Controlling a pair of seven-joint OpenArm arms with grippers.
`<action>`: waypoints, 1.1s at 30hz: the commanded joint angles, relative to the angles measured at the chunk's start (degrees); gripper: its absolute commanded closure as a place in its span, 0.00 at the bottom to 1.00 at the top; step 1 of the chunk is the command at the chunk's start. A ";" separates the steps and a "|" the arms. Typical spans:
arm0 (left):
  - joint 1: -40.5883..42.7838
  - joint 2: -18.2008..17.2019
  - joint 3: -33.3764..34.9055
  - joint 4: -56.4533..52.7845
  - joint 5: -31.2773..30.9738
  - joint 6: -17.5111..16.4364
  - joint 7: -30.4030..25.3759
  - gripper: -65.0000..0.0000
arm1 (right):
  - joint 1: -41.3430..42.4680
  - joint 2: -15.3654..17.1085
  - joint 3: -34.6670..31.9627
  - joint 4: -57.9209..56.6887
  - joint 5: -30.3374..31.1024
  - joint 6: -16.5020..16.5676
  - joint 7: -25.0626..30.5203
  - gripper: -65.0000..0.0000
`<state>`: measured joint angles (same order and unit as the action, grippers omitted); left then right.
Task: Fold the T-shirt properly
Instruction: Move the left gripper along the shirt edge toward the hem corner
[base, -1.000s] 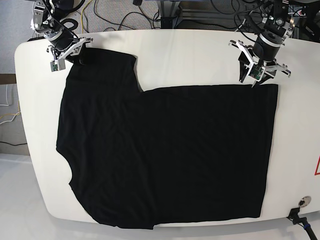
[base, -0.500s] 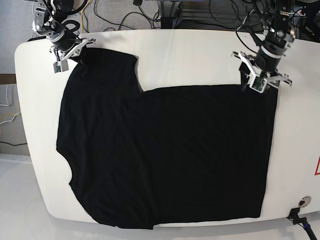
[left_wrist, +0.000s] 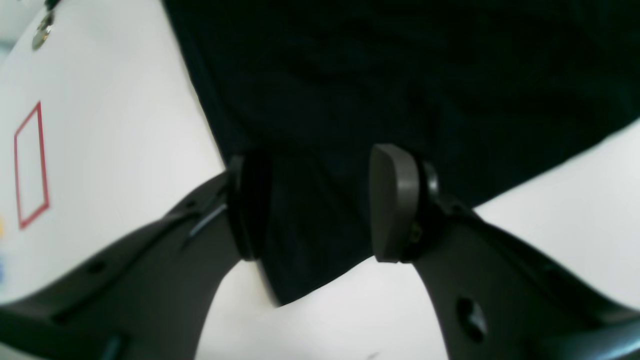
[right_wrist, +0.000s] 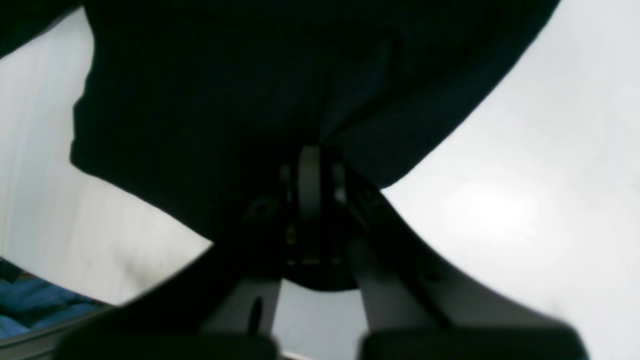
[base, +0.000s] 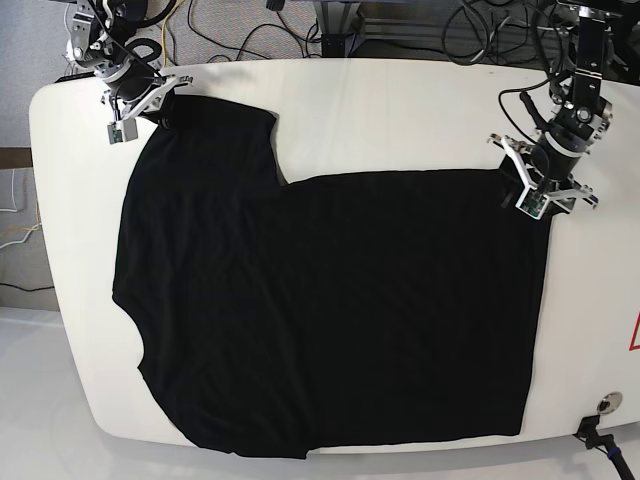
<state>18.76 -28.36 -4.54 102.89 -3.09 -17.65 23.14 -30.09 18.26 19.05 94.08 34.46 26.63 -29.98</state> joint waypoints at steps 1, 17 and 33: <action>-0.38 -2.41 -0.55 0.72 -0.09 0.37 -1.29 0.57 | -0.67 0.56 0.19 0.37 -0.86 -0.20 -1.11 1.00; 7.41 -14.77 -12.97 3.60 -7.41 -1.45 2.97 0.66 | -0.83 0.82 0.21 1.00 -0.55 0.09 -0.59 1.00; -9.36 -17.87 -12.01 -26.21 -19.35 -14.15 5.56 0.65 | -0.45 0.62 0.28 0.66 -0.41 0.32 -0.85 1.00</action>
<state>11.22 -44.38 -16.58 78.98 -21.93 -30.74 29.36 -30.20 18.26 19.11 94.13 34.81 27.07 -29.80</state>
